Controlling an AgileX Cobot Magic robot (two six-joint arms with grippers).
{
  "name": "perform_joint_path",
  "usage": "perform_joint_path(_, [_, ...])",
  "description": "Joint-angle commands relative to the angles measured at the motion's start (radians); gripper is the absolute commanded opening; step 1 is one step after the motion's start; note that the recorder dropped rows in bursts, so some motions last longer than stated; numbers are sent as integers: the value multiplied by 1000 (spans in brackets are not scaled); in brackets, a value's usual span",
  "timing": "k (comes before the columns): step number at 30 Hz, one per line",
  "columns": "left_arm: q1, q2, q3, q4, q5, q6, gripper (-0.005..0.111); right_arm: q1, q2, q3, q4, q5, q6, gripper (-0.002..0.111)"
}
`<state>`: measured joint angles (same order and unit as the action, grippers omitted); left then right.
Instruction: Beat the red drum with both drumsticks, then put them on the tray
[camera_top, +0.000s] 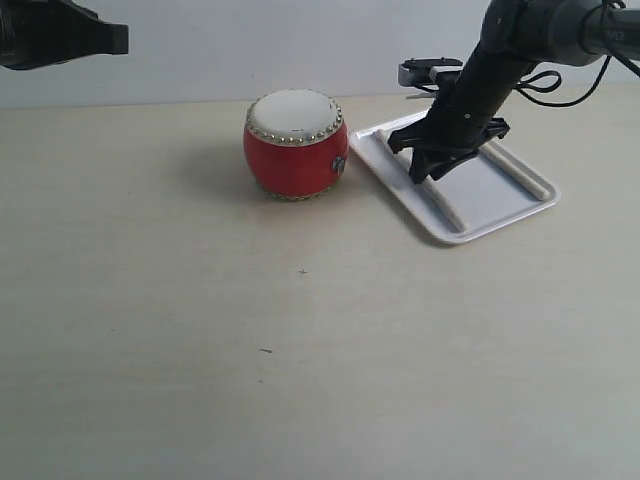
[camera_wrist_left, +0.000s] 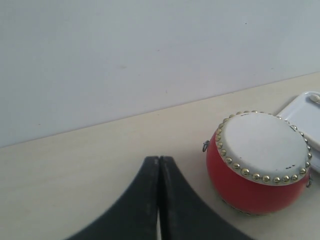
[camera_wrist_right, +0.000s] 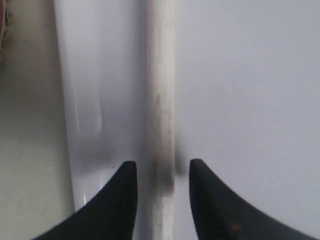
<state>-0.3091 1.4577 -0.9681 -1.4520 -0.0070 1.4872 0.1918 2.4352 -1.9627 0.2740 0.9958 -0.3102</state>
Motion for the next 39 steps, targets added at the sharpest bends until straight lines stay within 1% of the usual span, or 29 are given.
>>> perform_joint_path(1, [-6, -3, 3, 1, 7, 5, 0, -4, -7, 2, 15, -14, -9, 42])
perform_joint_path(8, [-6, -3, 3, 1, 7, 5, 0, -4, -91, 2, 25, -8, -9, 41])
perform_joint_path(11, [-6, -3, 3, 1, 7, 5, 0, -4, -157, 2, 22, 1, -21, 39])
perform_joint_path(15, [-6, -3, 3, 1, 1, 16, 0, -4, -302, 2, 18, 38, -27, 33])
perform_joint_path(17, [-6, -3, 3, 1, 1, 19, 0, -4, -363, 2, 18, 77, -27, 28])
perform_joint_path(18, [-6, -3, 3, 1, 1, 19, 0, -4, -391, 2, 18, 101, -27, 21])
perform_joint_path(19, [-6, -3, 3, 1, 1, 19, 0, -4, -406, 2, 18, 113, -27, 16])
perform_joint_path(20, [-6, -3, 3, 1, 1, 19, 0, -4, -430, 2, 18, 135, -27, 6])
perform_joint_path(21, [-6, -3, 3, 1, 1, 19, 0, -4, -446, 2, 18, 154, -27, 0])
perform_joint_path(25, [-6, -3, 3, 1, 1, 21, 0, -4, -499, 23, 75, 175, -26, 0])
perform_joint_path(27, [-6, -3, 3, 1, 1, 23, 0, -4, -551, 103, 119, 122, -36, 0])
perform_joint_path(30, [-6, -3, 3, 1, 1, 23, 0, -4, -649, 289, 121, -29, -63, 0])
perform_joint_path(31, [-6, -3, 3, 1, 1, 23, 0, -4, -718, 400, 121, -131, -91, 0])
perform_joint_path(32, [-6, -3, 3, 1, 1, 23, 0, -4, -748, 445, 119, -174, -96, 0])
perform_joint_path(33, [-6, -3, 3, 1, 7, 25, 0, -4, -830, 557, 114, -285, -111, 0])
perform_joint_path(34, [-6, -3, 3, 1, 7, 25, 0, -4, -876, 602, 114, -332, -115, 0])
perform_joint_path(35, [-6, -3, 3, 1, 7, 25, 0, -4, -976, 718, 114, -462, -115, 0])
perform_joint_path(37, [-6, -3, 3, 1, 7, 25, 0, -4, -1067, 817, 114, -590, -115, 0])
perform_joint_path(39, [-6, -3, 4, -3, 7, 22, 0, -4, -1145, 907, 119, -673, -110, 0])
